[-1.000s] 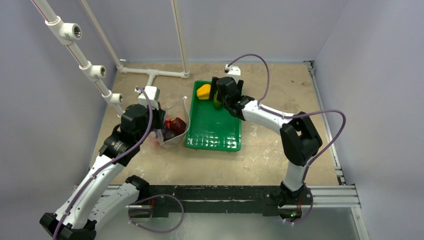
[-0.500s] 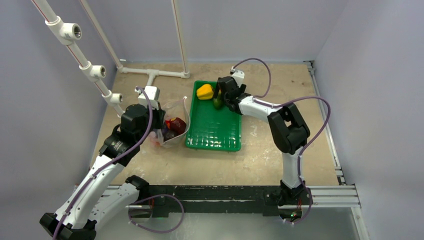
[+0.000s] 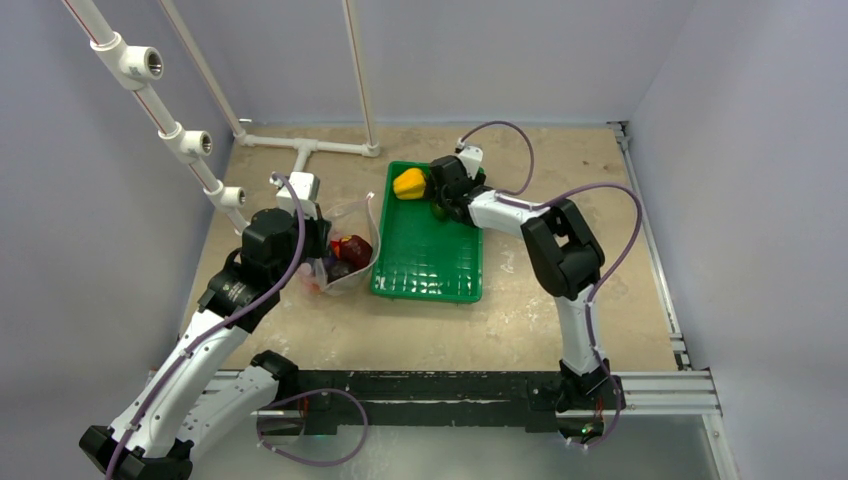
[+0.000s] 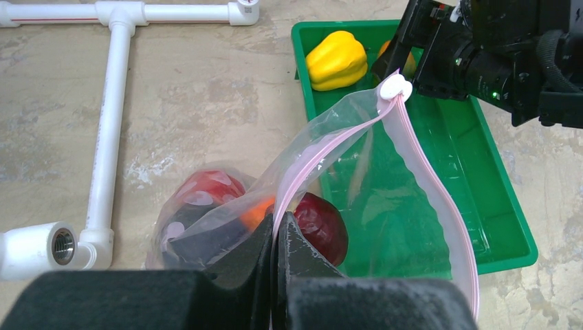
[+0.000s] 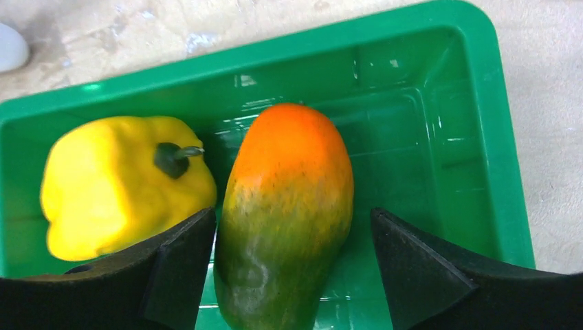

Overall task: Place the food in the zip-top bag and seal the zipper
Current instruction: Pick up the fake fruit from the bin.

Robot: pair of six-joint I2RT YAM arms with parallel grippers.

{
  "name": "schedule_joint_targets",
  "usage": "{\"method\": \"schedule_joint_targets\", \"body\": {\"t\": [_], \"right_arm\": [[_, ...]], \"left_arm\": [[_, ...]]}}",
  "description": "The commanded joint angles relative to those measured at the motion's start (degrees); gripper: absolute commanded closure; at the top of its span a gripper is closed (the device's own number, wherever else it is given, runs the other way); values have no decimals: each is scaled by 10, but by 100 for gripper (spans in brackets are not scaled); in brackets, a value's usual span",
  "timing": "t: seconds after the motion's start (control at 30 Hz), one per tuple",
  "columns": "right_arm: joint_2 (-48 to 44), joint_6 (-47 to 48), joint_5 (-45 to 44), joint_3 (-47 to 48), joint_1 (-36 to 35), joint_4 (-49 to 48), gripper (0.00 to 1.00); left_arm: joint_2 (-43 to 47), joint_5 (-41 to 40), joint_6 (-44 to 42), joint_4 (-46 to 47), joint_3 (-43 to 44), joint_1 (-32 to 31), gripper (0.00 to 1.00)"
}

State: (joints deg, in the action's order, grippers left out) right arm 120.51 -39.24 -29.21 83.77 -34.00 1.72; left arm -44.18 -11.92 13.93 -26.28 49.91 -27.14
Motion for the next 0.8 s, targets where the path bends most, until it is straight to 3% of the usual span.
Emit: {"method": "schedule_joint_targets", "body": {"t": [0.0, 0.17, 0.43, 0.77], "right_arm": [[4, -19, -21, 18, 2, 14, 17], [0, -21, -26, 8, 2, 14, 31], [-40, -12, -33, -24, 2, 1, 74], [-108, 16, -17, -71, -1, -31, 96]], "left_arm": [[5, 7, 0, 13, 1, -1, 100], [4, 6, 0, 13, 1, -1, 100], [4, 5, 0, 13, 1, -1, 100], [1, 6, 1, 13, 1, -1, 100]]}}
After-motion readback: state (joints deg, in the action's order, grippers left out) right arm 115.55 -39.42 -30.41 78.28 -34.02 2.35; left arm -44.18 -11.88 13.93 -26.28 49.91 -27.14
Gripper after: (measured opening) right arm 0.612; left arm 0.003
